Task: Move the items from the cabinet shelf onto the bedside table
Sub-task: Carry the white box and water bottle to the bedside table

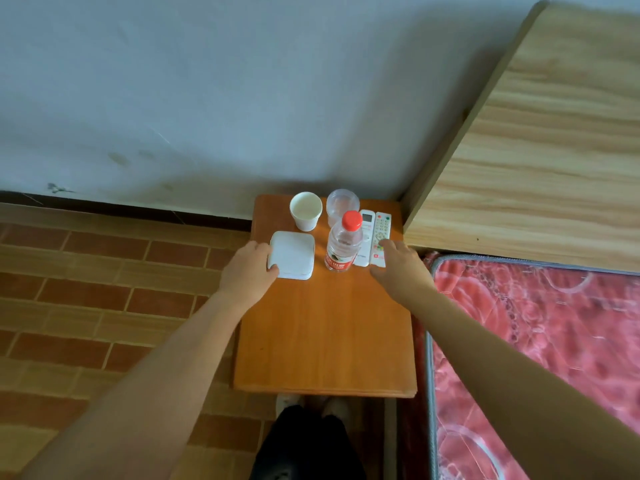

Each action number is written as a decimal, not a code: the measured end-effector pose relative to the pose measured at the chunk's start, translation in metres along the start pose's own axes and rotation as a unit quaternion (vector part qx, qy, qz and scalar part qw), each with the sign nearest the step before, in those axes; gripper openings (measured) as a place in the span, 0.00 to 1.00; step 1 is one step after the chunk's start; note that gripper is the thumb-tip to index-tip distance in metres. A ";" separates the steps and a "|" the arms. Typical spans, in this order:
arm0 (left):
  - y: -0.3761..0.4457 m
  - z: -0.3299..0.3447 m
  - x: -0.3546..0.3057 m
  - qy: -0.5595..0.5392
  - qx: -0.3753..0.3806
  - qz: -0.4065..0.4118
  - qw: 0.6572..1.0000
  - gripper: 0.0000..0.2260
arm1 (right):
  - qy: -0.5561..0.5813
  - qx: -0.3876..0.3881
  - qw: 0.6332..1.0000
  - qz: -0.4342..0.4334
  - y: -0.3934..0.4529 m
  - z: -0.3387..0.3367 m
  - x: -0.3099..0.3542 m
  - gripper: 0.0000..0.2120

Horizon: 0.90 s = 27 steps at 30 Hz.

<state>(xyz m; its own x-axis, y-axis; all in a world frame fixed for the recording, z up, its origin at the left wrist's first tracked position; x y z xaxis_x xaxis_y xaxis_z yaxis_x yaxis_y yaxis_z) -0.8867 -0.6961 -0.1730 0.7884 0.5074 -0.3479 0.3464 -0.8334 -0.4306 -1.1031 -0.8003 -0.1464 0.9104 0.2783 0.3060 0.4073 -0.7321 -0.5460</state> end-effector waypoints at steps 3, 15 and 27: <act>-0.021 -0.040 -0.015 0.027 0.048 0.040 0.998 0.14 | -0.054 -0.013 0.997 -0.053 -0.032 -0.041 0.015 0.25; -0.128 -0.184 -0.081 0.144 -0.131 0.111 0.975 0.20 | -0.122 -0.188 0.953 -0.206 -0.149 -0.159 0.082 0.21; -0.213 -0.202 -0.020 0.182 -0.176 -0.006 0.967 0.24 | -0.193 -0.168 0.927 -0.274 -0.178 -0.143 0.155 0.23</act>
<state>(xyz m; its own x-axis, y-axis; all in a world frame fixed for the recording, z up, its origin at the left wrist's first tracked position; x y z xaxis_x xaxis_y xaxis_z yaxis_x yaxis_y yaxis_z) -0.8731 -0.5727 0.0938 0.8882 0.4594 -0.0001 0.4571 -0.8837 -0.1011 -1.0446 -0.7152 0.1101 0.5580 0.8200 0.1275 0.8298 -0.5494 -0.0981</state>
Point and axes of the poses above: each hand's wrist, its own y-axis towards the middle knuckle, its own z-axis out of the palm, x = y × z, the point moved 4 cm from there along y, towards the middle knuckle, and after that the axes turned 10 degrees about x, right-handed, at the moved point
